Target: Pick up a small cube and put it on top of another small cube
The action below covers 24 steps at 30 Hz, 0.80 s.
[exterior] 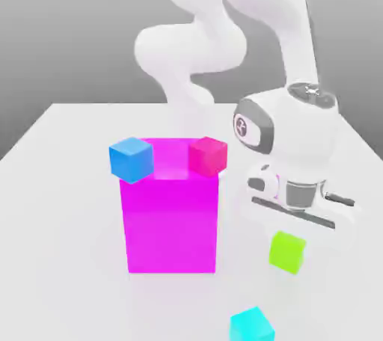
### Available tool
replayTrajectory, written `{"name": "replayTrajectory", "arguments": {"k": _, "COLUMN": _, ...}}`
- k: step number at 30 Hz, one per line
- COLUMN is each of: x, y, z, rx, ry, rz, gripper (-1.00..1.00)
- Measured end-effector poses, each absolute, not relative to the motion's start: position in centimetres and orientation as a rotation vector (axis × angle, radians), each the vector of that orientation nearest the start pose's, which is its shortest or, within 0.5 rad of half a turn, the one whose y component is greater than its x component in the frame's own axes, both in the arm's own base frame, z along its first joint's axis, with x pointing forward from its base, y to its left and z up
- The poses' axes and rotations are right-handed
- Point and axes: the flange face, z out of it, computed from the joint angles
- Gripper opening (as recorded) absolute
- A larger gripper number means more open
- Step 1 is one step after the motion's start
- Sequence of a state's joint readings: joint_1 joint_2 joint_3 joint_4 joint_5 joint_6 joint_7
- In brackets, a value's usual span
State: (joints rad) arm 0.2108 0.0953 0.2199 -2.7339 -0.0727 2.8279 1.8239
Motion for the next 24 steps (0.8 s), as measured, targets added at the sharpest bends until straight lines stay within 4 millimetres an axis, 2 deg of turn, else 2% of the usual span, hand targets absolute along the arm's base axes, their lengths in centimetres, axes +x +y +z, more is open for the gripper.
{"name": "replayTrajectory", "arguments": {"k": 9, "x": 42.5, "y": 14.4, "z": 21.8, "rx": -2.726, "ry": 1.570, "rz": -0.003, "gripper": -1.00}}
{"name": "replayTrajectory", "arguments": {"k": 18, "x": 49.1, "y": 9.7, "z": 24.4, "rx": -2.920, "ry": 1.158, "rz": 0.001, "gripper": -1.00}}
{"name": "replayTrajectory", "arguments": {"k": 20, "x": 49.8, "y": 9.2, "z": 22.9, "rx": -2.933, "ry": 1.122, "rz": 0.000, "gripper": -1.00}}
{"name": "replayTrajectory", "arguments": {"k": 22, "x": 50.0, "y": 9.0, "z": 20.3, "rx": -2.937, "ry": 1.114, "rz": 0.000, "gripper": -1.00}}
{"name": "replayTrajectory", "arguments": {"k": 23, "x": 49.9, "y": 9.0, "z": 19.1, "rx": -2.938, "ry": 1.112, "rz": 0.000, "gripper": 1.00}}
{"name": "replayTrajectory", "arguments": {"k": 24, "x": 49.9, "y": 9.0, "z": 19.1, "rx": -2.938, "ry": 1.112, "rz": 0.000, "gripper": 1.00}}
